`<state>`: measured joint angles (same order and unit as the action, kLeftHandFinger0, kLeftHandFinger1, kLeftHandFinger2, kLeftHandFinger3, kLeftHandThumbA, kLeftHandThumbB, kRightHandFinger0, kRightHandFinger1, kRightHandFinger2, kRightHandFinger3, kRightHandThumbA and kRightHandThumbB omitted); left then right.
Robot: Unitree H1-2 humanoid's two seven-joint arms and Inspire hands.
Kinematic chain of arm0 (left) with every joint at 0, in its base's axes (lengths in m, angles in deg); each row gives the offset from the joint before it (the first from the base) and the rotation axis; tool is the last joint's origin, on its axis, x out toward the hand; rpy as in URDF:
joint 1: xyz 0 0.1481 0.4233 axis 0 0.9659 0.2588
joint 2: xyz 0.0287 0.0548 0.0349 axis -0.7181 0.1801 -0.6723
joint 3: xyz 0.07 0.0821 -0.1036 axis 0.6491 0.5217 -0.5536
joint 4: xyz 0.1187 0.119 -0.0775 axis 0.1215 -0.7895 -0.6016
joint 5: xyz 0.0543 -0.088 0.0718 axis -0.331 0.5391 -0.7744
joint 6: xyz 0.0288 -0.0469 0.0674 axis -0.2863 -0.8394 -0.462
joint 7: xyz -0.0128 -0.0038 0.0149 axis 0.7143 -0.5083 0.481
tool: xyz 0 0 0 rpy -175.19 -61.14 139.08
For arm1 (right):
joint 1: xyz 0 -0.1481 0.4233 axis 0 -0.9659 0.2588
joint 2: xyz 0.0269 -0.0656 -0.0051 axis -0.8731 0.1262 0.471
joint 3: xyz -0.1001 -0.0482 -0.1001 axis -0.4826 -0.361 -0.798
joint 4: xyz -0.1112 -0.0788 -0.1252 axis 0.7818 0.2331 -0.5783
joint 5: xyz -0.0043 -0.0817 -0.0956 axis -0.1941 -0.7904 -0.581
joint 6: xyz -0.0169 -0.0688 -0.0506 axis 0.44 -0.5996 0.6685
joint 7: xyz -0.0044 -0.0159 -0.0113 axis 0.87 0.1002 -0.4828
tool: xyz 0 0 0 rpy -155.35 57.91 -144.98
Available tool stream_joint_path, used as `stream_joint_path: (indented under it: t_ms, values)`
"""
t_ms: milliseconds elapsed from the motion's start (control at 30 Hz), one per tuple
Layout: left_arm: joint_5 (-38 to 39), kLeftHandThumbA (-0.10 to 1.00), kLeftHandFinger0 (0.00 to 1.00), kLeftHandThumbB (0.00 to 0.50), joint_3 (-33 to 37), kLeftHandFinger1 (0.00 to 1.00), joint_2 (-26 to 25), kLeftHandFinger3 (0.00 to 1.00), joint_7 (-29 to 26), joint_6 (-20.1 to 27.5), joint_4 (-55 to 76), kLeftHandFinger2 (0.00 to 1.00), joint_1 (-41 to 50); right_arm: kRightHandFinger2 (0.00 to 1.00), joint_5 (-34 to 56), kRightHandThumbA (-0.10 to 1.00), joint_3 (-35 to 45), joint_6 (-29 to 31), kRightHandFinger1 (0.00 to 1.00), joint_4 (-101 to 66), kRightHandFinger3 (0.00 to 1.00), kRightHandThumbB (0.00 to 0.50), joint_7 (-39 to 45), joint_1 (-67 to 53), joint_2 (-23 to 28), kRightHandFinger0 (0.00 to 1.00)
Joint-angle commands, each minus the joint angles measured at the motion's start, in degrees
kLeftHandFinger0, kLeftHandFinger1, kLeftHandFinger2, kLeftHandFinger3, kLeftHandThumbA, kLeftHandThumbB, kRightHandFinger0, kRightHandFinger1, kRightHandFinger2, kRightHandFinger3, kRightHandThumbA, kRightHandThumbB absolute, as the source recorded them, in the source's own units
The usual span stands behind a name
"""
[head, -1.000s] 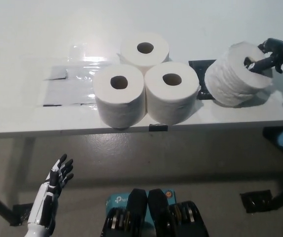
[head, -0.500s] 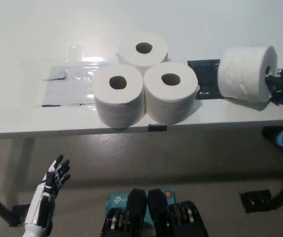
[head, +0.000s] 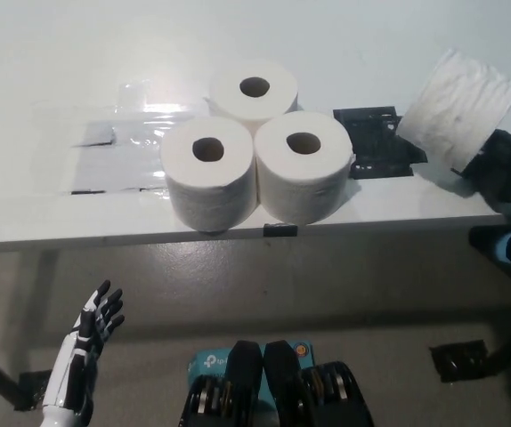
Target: A few rolls of toilet paper are kept infront of the robot and the robot uses its right hand to lift one of the rolls and and places it on top of the other rolls to stack it.
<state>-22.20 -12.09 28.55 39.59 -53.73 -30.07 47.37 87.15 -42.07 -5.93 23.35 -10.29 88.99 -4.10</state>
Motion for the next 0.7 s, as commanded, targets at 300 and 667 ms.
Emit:
stream_joint_path:
  t_ms: [300,667]
  values:
    - [-0.36,1.0,1.0,0.089,-0.16,1.0,-0.34,1.0,0.04,1.91,1.15,1.0,0.42,0.0,6.39,0.8,-0.41,-2.53,0.0,-1.87,0.0,0.052,7.6,4.73,0.16,0.0]
    - [-0.26,1.0,1.0,0.102,-0.19,1.0,-0.39,1.0,0.1,1.55,1.26,1.0,0.44,0.0,7.56,0.73,-2.89,-8.83,0.0,-7.86,0.0,0.034,10.56,8.18,-0.04,0.0]
